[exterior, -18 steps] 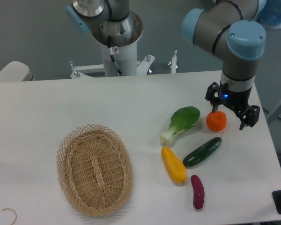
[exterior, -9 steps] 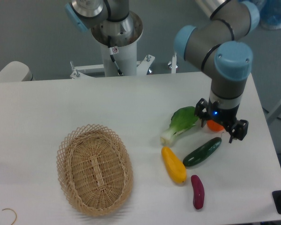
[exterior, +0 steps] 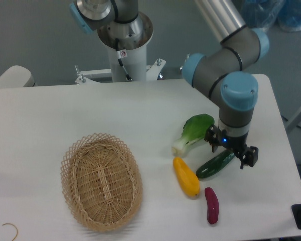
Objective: Pick up the cucumber from the table
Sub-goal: 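Lower the open gripper down over the green cucumber, then close the gripper around the middle of the green cucumber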
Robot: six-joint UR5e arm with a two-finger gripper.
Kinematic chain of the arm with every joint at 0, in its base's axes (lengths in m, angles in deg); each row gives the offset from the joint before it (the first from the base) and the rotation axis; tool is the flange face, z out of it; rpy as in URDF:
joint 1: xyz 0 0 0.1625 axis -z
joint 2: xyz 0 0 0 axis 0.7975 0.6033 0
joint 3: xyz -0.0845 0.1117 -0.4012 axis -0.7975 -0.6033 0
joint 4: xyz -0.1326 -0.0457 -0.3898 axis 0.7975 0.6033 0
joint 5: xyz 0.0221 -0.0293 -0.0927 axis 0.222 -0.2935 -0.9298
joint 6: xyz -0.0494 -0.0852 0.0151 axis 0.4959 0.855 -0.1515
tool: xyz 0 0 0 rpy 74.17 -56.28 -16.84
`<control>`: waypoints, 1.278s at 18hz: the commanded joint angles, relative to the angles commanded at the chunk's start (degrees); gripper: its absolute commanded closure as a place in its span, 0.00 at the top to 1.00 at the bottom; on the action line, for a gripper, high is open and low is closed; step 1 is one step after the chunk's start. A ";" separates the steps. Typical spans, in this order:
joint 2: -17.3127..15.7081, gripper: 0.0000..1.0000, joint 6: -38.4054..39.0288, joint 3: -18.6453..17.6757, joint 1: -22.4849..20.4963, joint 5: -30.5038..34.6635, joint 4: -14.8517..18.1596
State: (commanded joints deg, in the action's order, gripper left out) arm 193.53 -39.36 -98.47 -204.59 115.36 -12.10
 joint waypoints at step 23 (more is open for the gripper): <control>2.29 1.00 -3.95 -5.62 0.26 4.04 -5.45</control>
State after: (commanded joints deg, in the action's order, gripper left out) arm 195.82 -43.31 -104.10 -204.33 119.40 -17.55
